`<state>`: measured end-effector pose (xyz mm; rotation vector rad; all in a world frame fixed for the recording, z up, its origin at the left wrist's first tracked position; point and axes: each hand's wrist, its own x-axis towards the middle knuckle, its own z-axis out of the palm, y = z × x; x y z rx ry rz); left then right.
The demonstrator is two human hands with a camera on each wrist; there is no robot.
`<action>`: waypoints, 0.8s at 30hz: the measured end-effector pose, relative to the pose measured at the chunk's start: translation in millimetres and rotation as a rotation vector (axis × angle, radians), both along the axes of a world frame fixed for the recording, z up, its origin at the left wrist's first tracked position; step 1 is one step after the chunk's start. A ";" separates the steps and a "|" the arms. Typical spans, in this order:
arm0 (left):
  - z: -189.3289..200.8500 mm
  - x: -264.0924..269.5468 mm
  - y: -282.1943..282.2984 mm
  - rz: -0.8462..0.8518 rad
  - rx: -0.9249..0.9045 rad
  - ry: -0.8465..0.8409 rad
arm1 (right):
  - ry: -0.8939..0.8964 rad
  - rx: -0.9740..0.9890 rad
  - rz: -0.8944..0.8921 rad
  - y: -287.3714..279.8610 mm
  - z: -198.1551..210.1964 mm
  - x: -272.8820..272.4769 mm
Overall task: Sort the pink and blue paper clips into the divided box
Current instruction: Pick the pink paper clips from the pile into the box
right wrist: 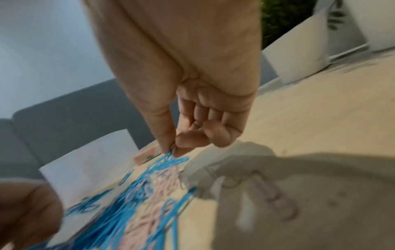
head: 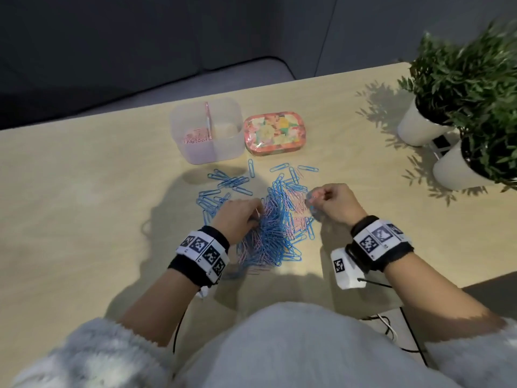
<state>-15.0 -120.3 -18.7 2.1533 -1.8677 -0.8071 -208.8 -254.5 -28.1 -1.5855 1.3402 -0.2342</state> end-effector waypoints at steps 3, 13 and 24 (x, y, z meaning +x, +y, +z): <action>2.6 5.6 0.6 0.097 -0.036 0.058 | 0.153 -0.117 0.024 -9.9 2.8 -16.8; 0.6 18.1 -6.8 0.185 -0.049 -0.170 | 0.346 -0.318 0.239 13.4 6.0 13.8; -1.6 -20.5 -30.2 0.138 0.120 -0.191 | 0.295 -0.326 0.263 24.8 -7.1 26.8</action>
